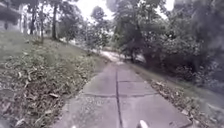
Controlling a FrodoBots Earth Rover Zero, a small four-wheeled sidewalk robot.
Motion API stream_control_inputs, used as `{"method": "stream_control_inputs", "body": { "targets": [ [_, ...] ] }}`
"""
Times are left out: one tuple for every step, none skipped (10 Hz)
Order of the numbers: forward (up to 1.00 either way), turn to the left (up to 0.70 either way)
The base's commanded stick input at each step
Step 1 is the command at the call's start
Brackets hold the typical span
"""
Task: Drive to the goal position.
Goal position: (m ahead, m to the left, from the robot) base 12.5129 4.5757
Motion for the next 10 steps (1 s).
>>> {"method": "stream_control_inputs", "body": {
  "targets": [
    [0.70, 0.00],
    [0.70, 0.00],
    [0.70, 0.00],
    [0.70, 0.00],
    [0.70, 0.00],
    [0.70, 0.00],
    [0.70, 0.00],
    [0.70, 0.00],
    [0.70, 0.00],
    [0.70, 0.00]
  ]
}}
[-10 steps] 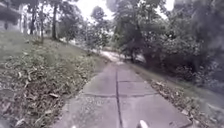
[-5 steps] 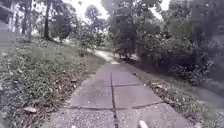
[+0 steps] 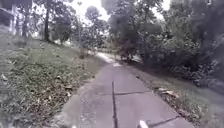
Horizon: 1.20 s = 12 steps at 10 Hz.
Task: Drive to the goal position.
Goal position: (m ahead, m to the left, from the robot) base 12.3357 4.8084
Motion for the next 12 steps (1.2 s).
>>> {"method": "stream_control_inputs", "body": {
  "targets": [
    [0.70, 0.00],
    [0.70, -0.02],
    [0.70, -0.06],
    [0.70, -0.34],
    [0.70, -0.20],
    [0.70, -0.07],
    [0.70, 0.00],
    [0.70, 0.00],
    [0.70, 0.00],
    [0.70, 0.00],
    [0.70, 0.00],
    [0.70, 0.00]
  ]
}}
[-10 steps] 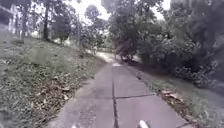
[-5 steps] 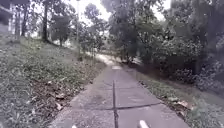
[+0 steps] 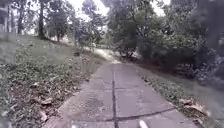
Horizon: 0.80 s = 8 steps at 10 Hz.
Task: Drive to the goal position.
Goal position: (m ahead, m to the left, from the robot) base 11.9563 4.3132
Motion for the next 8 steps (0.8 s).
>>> {"method": "stream_control_inputs", "body": {
  "targets": [
    [0.70, 0.00],
    [0.70, 0.00],
    [0.70, -0.02],
    [0.70, -0.03],
    [0.70, -0.02],
    [0.70, 0.00],
    [0.70, 0.00],
    [0.70, 0.00]
  ]
}}
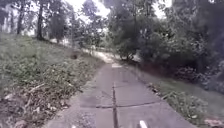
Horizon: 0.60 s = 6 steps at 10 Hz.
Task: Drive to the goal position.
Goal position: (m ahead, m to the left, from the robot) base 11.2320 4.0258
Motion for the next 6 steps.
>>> {"method": "stream_control_inputs", "body": {
  "targets": [
    [0.70, 0.00],
    [0.70, -0.02],
    [0.70, -0.02],
    [0.70, -0.02],
    [0.70, -0.02],
    [0.70, -0.01]
  ]
}}
